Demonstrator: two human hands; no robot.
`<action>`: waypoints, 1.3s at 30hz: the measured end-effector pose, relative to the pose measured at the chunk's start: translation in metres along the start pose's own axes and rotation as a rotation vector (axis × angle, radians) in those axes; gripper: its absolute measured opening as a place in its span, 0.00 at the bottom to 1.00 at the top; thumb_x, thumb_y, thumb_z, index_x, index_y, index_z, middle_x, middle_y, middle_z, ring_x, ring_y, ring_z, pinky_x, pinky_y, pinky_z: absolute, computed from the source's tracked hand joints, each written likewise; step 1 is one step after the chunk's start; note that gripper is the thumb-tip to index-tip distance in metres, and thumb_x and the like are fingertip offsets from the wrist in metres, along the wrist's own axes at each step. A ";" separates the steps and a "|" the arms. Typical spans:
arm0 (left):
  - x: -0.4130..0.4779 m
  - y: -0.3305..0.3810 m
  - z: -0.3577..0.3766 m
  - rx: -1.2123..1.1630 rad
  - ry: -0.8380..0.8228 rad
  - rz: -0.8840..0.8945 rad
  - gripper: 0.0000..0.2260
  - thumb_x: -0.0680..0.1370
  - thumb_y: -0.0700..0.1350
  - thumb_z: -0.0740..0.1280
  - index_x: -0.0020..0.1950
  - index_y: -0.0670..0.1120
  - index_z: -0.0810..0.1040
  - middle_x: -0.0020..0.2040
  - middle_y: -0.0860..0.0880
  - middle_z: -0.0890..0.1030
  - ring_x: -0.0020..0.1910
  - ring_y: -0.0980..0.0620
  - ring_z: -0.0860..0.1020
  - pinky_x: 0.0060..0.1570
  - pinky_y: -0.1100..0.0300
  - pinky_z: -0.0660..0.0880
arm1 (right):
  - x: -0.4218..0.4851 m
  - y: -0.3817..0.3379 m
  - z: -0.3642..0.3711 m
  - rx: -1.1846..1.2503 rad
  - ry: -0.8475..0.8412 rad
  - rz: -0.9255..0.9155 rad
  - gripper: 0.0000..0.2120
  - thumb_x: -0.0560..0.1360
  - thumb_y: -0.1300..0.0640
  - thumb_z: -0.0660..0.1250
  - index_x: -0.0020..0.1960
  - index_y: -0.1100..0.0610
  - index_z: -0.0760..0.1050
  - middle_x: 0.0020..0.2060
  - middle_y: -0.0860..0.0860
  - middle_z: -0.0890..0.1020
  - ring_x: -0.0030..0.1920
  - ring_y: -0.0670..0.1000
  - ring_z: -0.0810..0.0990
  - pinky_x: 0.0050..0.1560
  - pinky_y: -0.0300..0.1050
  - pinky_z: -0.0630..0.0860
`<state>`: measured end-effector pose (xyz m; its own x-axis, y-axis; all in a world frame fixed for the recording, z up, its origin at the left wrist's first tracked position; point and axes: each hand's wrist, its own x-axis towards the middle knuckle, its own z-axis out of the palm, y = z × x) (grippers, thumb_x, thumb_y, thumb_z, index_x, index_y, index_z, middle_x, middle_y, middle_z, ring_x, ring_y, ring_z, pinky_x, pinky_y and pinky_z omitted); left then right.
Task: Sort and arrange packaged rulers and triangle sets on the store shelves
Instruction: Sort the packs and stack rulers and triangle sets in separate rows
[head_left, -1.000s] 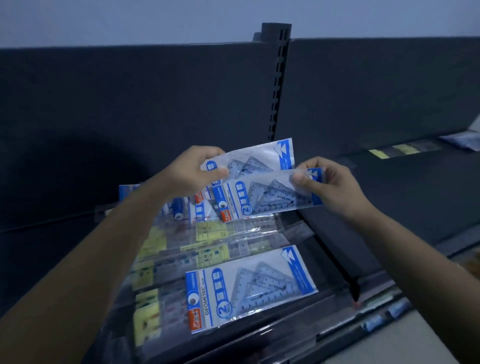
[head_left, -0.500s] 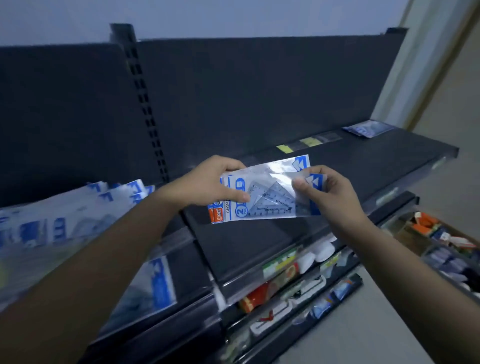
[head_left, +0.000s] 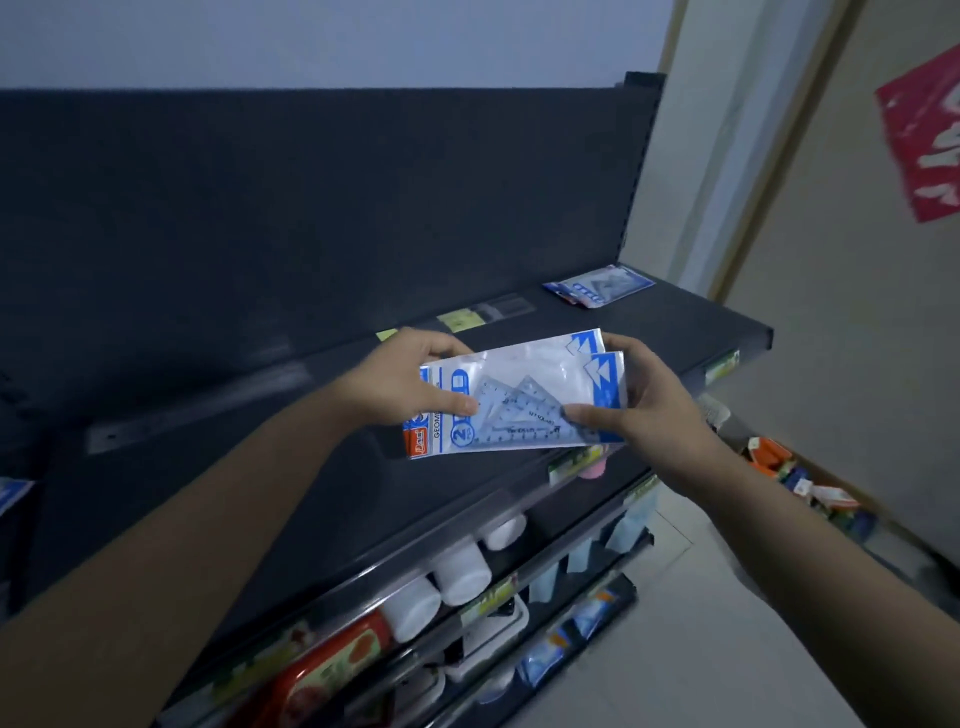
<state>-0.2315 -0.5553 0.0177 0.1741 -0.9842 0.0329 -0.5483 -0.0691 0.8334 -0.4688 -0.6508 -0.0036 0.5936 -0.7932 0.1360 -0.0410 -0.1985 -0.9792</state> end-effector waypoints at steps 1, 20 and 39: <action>0.013 0.002 0.003 -0.008 0.001 0.002 0.14 0.66 0.39 0.79 0.48 0.49 0.81 0.41 0.52 0.85 0.38 0.55 0.84 0.35 0.65 0.78 | 0.009 0.003 -0.008 -0.002 0.034 -0.002 0.28 0.66 0.66 0.76 0.61 0.52 0.71 0.54 0.51 0.83 0.51 0.52 0.83 0.50 0.52 0.81; 0.292 0.027 0.075 -0.090 -0.037 -0.021 0.20 0.67 0.33 0.76 0.57 0.43 0.77 0.48 0.43 0.84 0.45 0.47 0.83 0.47 0.55 0.80 | 0.233 0.073 -0.196 -0.096 0.265 0.103 0.09 0.71 0.63 0.72 0.50 0.60 0.76 0.41 0.54 0.83 0.35 0.49 0.83 0.34 0.41 0.79; 0.359 0.021 0.160 0.326 0.465 -0.419 0.19 0.68 0.31 0.69 0.58 0.44 0.79 0.56 0.49 0.79 0.53 0.53 0.77 0.51 0.69 0.68 | 0.395 0.156 -0.265 -0.678 -0.361 -0.256 0.23 0.70 0.56 0.71 0.63 0.56 0.70 0.55 0.55 0.75 0.57 0.56 0.74 0.59 0.47 0.70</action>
<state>-0.3112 -0.9360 -0.0414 0.7155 -0.6975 0.0385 -0.5634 -0.5437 0.6220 -0.4542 -1.1475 -0.0631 0.8687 -0.4643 0.1729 -0.2787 -0.7465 -0.6042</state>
